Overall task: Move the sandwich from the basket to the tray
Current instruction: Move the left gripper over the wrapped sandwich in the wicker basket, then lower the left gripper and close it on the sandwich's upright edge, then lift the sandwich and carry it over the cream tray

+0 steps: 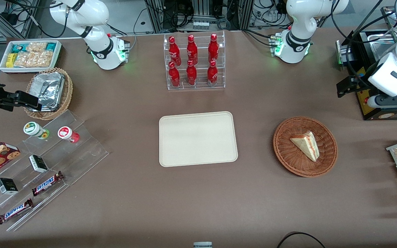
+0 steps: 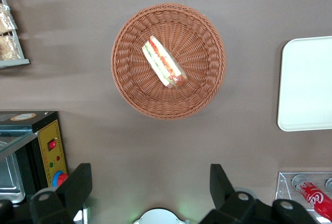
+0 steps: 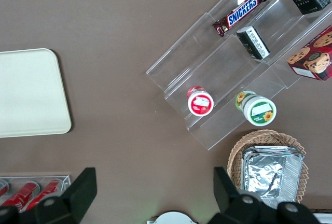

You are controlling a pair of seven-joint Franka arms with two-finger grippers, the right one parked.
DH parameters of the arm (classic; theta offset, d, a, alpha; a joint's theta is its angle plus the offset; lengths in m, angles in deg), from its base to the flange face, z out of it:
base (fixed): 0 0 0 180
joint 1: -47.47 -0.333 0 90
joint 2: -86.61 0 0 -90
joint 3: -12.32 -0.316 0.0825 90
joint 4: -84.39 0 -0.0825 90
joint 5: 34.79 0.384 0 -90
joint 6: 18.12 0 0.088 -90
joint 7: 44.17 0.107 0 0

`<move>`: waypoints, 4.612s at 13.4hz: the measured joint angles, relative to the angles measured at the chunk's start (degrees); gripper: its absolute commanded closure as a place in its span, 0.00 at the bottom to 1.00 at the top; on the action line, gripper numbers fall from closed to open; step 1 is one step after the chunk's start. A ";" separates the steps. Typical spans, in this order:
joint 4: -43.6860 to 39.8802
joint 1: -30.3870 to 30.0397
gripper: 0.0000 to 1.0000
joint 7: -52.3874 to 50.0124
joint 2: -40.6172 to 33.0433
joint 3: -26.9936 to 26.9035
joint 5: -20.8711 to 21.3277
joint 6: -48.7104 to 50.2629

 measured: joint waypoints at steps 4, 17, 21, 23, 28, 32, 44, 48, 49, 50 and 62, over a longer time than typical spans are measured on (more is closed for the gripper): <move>0.00 -0.09 0.00 0.00 0.44 0.00 -0.06 -0.05; 20.84 -0.08 0.00 0.00 2.78 0.04 -0.09 -25.58; 25.94 -0.09 0.00 -1.49 5.43 0.04 -0.12 -34.74; 27.18 -0.08 0.00 -7.26 6.43 0.05 -0.19 -37.01; 28.22 0.00 0.00 -30.51 9.70 0.37 -0.32 -42.44; 28.38 -0.01 0.00 -33.27 12.53 0.38 -0.32 -44.74; 30.81 -0.12 0.35 -36.71 18.17 0.07 -0.32 -50.89; 31.81 -0.15 1.00 -36.99 18.51 -0.05 -0.32 -51.83; 31.83 -0.15 1.00 -36.99 18.45 -0.05 -0.32 -51.84; 31.83 -0.15 1.00 -36.99 18.17 -0.06 -0.32 -51.84; 21.77 10.88 1.00 -36.83 14.22 2.63 0.43 -38.12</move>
